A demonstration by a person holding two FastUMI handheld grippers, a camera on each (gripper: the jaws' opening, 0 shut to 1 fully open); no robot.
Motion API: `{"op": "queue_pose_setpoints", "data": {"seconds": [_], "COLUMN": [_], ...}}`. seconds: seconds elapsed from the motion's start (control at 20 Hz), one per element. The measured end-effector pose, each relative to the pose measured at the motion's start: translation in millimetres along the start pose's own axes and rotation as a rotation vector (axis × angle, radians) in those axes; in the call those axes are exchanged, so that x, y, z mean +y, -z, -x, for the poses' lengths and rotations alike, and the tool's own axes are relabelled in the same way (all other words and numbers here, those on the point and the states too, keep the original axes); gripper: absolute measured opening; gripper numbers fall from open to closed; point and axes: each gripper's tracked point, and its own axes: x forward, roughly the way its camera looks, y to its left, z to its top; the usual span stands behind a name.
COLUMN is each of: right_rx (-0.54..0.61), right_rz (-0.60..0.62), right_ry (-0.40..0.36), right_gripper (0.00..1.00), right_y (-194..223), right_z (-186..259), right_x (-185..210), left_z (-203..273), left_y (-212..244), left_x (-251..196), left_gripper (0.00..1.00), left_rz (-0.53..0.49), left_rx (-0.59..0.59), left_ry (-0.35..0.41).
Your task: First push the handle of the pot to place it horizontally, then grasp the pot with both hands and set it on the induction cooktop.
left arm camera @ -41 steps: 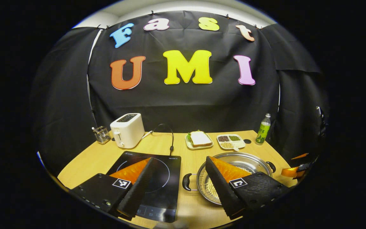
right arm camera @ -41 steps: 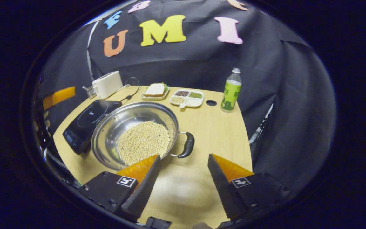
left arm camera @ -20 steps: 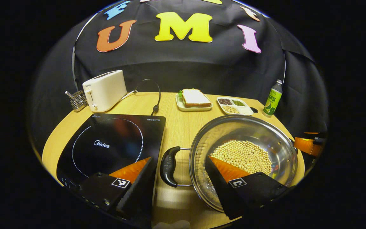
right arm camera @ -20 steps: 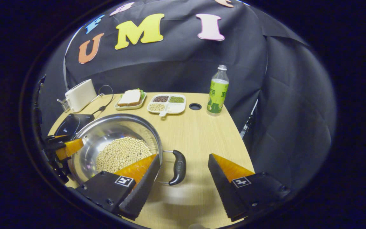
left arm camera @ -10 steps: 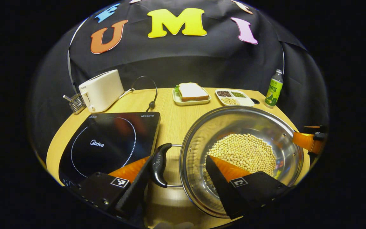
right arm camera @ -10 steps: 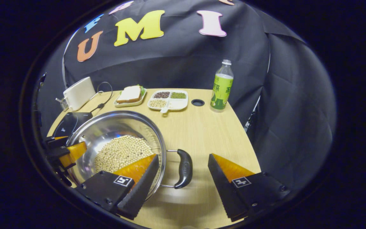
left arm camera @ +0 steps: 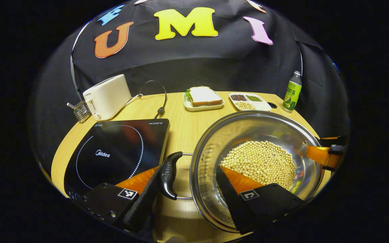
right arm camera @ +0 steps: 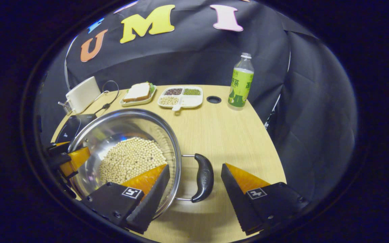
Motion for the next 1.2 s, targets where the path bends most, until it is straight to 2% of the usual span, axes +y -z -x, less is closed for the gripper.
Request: {"op": "queue_pose_setpoints", "data": {"seconds": [0.1,0.2,0.25,0.35,0.45,0.55,0.75,0.8,0.85,1.1,1.15,1.2], "right_rx": [0.043,0.051,0.054,0.061,0.065,0.053,0.059,0.056,0.058,0.061,0.059,0.06], "right_rz": [-0.013,-0.025,-0.027,-0.022,-0.022,-0.024,-0.018,-0.018,-0.02,-0.052,-0.061,-0.054], "right_ry": [-0.012,-0.019,-0.014,-0.009,-0.013,-0.022,-0.022,-0.013,-0.013,-0.015,-0.016,-0.014], "right_gripper": [0.96,0.88,0.8,0.74,0.74,0.7,0.7,0.7,0.7,0.63,0.65,0.63], "right_y": [9.7,12.1,11.5,11.6,12.4,10.8,10.2,10.1,10.0,10.5,10.0,10.8], "right_z": [-5.6,-7.3,-9.0,-8.4,-8.2,-8.1,-9.0,-8.7,-8.6,-7.9,-7.5,-7.1], "right_x": [3.9,5.7,6.2,4.3,5.5,5.0,5.2,4.6,5.1,4.1,4.0,2.6], "left_z": [-0.6,-2.5,-0.8,-1.7,-0.6,-2.3,-1.6,-0.4,-1.1,-1.8,-1.5,-2.1], "left_y": [0.1,2.0,2.2,3.1,3.0,3.5,3.7,3.9,3.5,1.1,1.8,2.3], "left_x": [0.4,3.5,6.1,11.5,12.2,12.1,11.3,11.9,11.4,10.9,9.8,9.2], "left_gripper": [0.94,0.94,0.92,0.83,0.73,0.71,0.67,0.78,0.66,0.61,0.6,0.71], "left_rz": [0.0,-0.005,-0.005,-0.006,-0.001,0.008,0.037,0.04,0.045,0.049,0.049,0.049], "left_rx": [0.0,0.002,0.003,0.006,0.009,0.009,0.001,-0.001,0.001,-0.005,-0.005,-0.002], "left_ry": [-0.003,-0.018,-0.023,-0.041,-0.043,-0.042,-0.034,-0.036,-0.036,-0.022,-0.016,-0.014]}}
